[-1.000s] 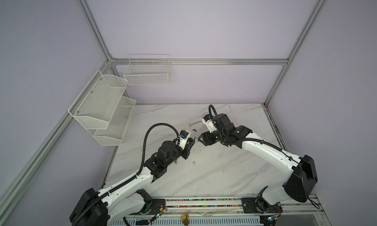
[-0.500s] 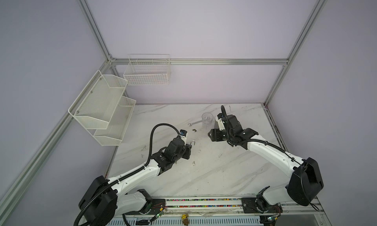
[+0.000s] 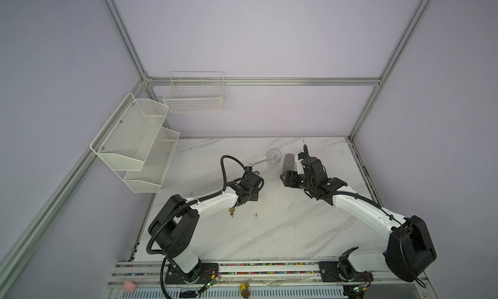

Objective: Unlock with the key

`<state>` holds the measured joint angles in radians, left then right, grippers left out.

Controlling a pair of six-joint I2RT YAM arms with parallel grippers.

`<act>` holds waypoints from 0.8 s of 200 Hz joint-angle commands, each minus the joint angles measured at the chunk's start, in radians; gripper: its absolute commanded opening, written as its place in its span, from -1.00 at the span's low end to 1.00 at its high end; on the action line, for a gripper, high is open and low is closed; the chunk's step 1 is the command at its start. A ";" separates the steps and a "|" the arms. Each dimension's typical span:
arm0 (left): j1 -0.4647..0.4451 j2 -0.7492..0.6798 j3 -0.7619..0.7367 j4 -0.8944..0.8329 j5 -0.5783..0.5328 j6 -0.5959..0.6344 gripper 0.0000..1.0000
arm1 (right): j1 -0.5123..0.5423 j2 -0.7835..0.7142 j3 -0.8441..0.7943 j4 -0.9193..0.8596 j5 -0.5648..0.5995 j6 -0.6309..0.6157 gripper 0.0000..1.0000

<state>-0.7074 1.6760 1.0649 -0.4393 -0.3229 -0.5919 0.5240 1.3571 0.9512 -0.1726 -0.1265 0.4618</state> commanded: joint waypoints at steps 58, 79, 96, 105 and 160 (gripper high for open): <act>0.027 0.153 0.206 -0.071 -0.024 -0.046 -1.00 | -0.041 -0.016 -0.016 0.060 -0.025 0.023 0.44; 0.029 0.176 0.213 -0.074 -0.020 -0.042 -1.00 | -0.045 -0.018 -0.018 0.060 -0.014 0.017 0.44; 0.031 0.188 0.213 -0.075 -0.019 -0.048 -1.00 | -0.051 -0.014 -0.019 0.065 -0.023 0.020 0.44; 0.033 0.194 0.211 -0.075 -0.018 -0.053 -1.00 | -0.053 -0.013 -0.017 0.067 -0.032 0.020 0.44; 0.033 0.228 0.201 -0.070 0.005 -0.066 -0.59 | -0.057 -0.019 -0.024 0.081 -0.036 0.022 0.45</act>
<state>-0.6807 1.8862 1.1988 -0.5137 -0.3267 -0.6373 0.4755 1.3529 0.9417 -0.1211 -0.1555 0.4713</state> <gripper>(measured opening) 0.296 0.721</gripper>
